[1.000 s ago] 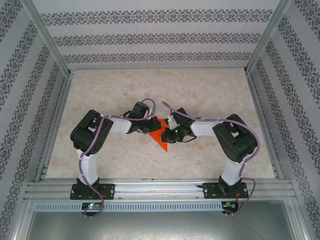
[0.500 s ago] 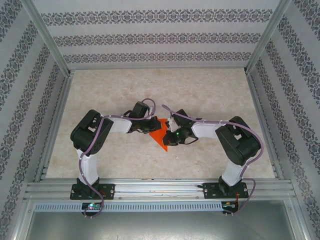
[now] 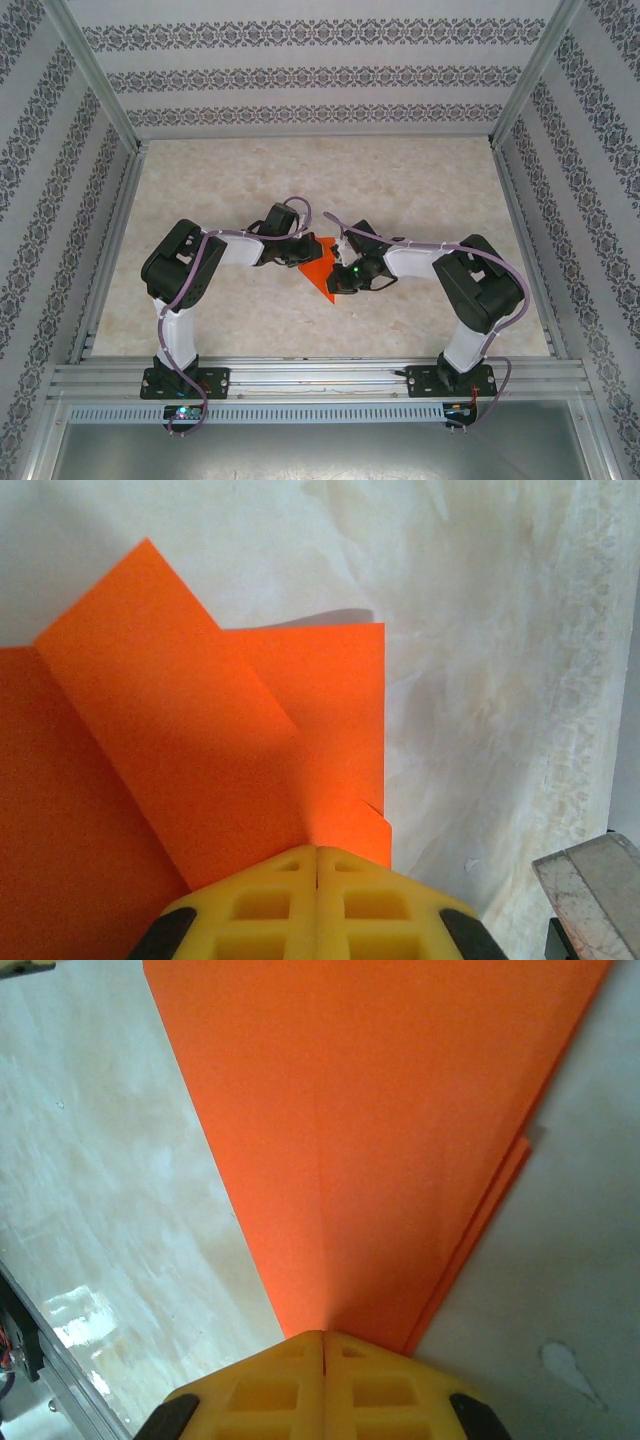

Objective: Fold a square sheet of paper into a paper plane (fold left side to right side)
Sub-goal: Fourth fold the wing at the center of the table.

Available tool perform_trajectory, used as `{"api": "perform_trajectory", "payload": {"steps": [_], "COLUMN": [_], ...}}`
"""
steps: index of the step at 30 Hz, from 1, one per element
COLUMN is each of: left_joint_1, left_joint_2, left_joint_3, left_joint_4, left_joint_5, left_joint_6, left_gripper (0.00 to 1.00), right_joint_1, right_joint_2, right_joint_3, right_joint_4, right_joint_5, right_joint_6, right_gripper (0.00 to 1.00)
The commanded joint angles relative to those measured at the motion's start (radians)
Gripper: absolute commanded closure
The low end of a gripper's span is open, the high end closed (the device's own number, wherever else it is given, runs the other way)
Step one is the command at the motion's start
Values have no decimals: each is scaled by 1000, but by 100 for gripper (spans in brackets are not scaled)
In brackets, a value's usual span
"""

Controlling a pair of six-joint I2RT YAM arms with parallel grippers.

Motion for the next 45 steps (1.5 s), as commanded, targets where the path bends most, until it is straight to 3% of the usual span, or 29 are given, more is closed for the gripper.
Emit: {"api": "perform_trajectory", "payload": {"steps": [1, 12, 19, 32, 45], "left_joint_1": [5, 5, 4, 5, 5], "left_joint_2": [59, 59, 58, 62, 70], "left_joint_3": [-14, -13, -14, -8, 5], "left_joint_4": [-120, -123, -123, -129, -144], "left_joint_5": [-117, -117, -117, -115, -119], "left_joint_6": [6, 5, 6, 7, 11], "left_gripper": [100, 100, 100, 100, 100], "right_joint_1": [19, 18, 29, 15, 0], "right_joint_2": [-15, -100, -59, -26, -67], "right_joint_3": [-39, -14, -13, -74, -171], "right_joint_4": [-132, -24, 19, 17, 33], "right_joint_5": [22, -56, -83, -19, -43], "right_joint_6": [-18, 43, 60, 79, 87], "right_gripper": [100, 100, 100, 100, 100]}}
